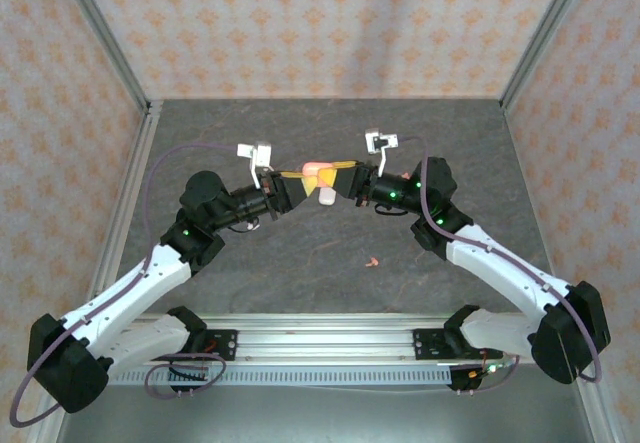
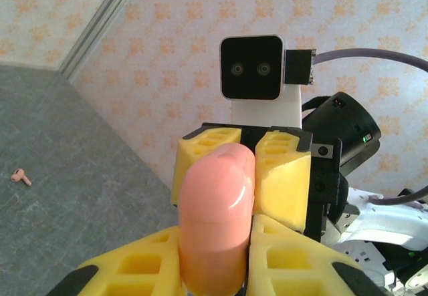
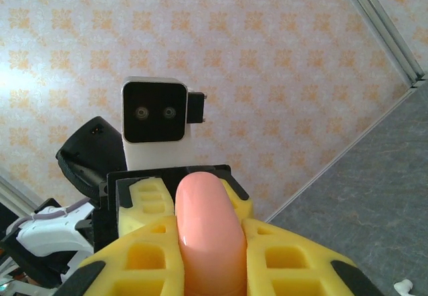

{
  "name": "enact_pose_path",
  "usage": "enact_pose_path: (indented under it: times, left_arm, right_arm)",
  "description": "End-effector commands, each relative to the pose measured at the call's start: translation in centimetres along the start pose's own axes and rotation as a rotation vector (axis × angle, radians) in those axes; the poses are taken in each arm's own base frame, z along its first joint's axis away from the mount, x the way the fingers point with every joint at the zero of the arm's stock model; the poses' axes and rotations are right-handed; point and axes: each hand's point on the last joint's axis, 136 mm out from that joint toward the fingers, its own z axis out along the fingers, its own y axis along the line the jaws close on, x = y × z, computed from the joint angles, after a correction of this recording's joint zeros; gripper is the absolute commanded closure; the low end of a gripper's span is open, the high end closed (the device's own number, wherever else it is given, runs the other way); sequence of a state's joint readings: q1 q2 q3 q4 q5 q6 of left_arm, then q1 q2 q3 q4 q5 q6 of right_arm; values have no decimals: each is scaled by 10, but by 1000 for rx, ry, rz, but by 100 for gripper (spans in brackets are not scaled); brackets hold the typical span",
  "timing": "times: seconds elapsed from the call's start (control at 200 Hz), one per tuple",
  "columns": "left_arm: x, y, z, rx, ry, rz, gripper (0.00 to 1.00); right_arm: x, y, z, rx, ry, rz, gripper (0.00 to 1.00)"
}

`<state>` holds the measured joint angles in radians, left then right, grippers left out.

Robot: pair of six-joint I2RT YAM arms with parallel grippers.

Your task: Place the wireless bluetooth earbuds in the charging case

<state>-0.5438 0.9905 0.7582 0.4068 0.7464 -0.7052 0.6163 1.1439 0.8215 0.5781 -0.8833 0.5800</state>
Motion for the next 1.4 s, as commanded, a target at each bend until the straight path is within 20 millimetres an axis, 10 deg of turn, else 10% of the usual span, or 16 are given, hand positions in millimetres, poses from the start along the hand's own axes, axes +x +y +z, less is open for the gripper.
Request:
enact_pose_path:
  times: [0.0, 0.245, 0.911, 1.396]
  left_arm:
    - [-3, -12, -5, 2, -2, 50, 85]
    - [3, -4, -25, -109, 0, 194, 100]
    - [40, 34, -34, -207, 118, 372, 100]
    - [39, 14, -34, -94, 78, 407, 100]
  right_arm:
    - [-8, 7, 0, -34, -39, -40, 96]
    - [-7, 1, 1, -5, -24, -51, 66]
    - [28, -20, -15, 161, 166, -103, 46]
    - [49, -22, 1, 115, 277, -46, 26]
